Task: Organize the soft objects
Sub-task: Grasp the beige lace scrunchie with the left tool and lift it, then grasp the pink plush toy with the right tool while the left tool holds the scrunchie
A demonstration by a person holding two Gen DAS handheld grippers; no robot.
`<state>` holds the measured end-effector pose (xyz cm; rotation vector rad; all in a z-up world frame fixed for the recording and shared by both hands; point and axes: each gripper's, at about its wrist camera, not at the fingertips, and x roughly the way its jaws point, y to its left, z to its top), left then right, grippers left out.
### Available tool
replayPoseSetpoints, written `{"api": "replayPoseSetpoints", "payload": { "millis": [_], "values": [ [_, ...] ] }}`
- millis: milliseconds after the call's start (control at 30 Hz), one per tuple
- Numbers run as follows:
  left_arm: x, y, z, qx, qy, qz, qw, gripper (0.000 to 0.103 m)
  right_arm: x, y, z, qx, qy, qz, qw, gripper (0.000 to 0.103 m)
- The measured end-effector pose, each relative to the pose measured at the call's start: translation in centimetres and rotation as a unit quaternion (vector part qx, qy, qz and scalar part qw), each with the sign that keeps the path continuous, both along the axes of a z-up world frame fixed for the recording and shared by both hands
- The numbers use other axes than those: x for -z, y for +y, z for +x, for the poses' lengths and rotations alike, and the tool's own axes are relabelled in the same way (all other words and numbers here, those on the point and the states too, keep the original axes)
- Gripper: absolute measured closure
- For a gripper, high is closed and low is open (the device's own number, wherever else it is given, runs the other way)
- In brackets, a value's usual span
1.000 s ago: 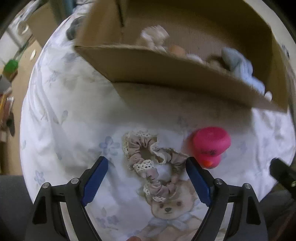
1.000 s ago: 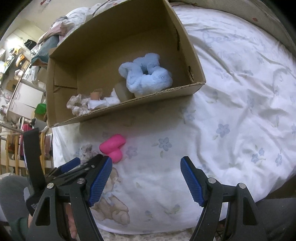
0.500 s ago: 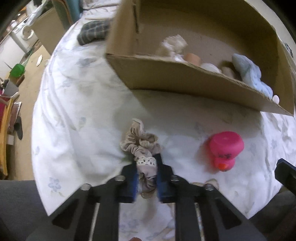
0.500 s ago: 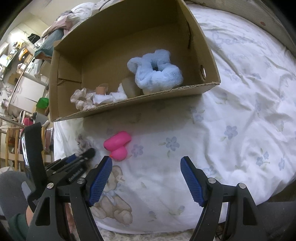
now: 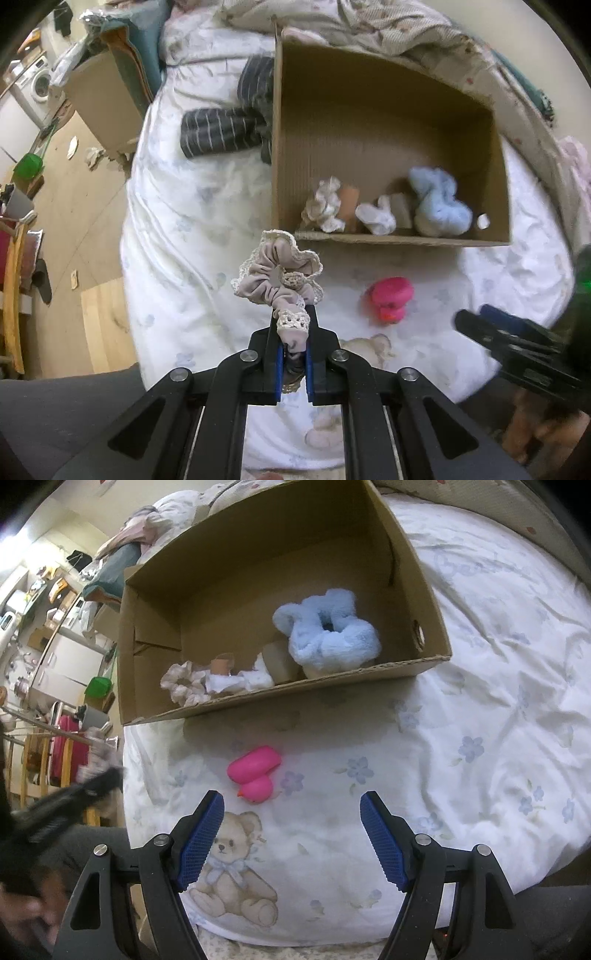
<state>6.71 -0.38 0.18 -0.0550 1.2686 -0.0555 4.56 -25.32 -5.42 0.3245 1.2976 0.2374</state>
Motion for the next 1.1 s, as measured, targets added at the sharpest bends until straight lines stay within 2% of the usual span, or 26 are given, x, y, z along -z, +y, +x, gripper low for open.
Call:
{"api": "replayPoseSetpoints", "payload": {
  "millis": [133,233,333,467,667,800,900,967,1033,1067,1100],
  "values": [
    [-1.3,1.4,-1.2,-0.007,-0.015,-0.007,0.9998,0.095,0.5,0.3,0.0,-0.004,0.009,0.009,1.000,0.023],
    [-0.5,1.8,-2.4,-0.009,-0.024,-0.007,0.9997,0.095,0.8,0.5,0.1,-0.006,0.015,0.016,1.000,0.022],
    [1.4,2.2,-2.4,-0.025,-0.007,-0.027,0.9993,0.095,1.0,0.6,0.2,-0.006,0.020,0.037,0.999,0.023],
    [0.9,1.5,-2.2,-0.016,-0.033,-0.023,0.9991,0.095,1.5,0.7,1.0,0.007,0.058,0.071,0.996,0.022],
    [0.9,2.2,-1.2,-0.037,-0.030,-0.039,0.9981,0.095,2.7,2.5,2.6,0.017,0.086,0.045,0.995,0.022],
    [0.5,2.6,-1.0,-0.043,-0.041,-0.031,0.9977,0.095,4.7,4.5,3.5,0.005,0.108,0.028,0.994,0.023],
    [0.6,2.8,-1.0,-0.047,-0.040,-0.033,0.9976,0.095,5.5,6.1,4.0,-0.009,0.106,0.017,0.994,0.023],
    [0.7,2.7,-1.0,-0.045,-0.040,-0.030,0.9977,0.095,5.9,7.0,4.4,-0.021,0.102,-0.012,0.994,0.023],
    [0.6,2.5,-0.9,-0.041,-0.042,-0.029,0.9979,0.095,6.3,7.6,4.6,-0.028,0.103,-0.020,0.994,0.031],
    [0.7,2.4,-0.9,-0.040,-0.042,-0.028,0.9979,0.095,6.5,7.8,4.7,-0.030,0.102,-0.024,0.994,0.041],
    [0.8,2.3,-0.9,-0.039,-0.041,-0.025,0.9981,0.095,6.5,7.9,4.8,-0.032,0.099,-0.027,0.994,0.057]
  ]
}}
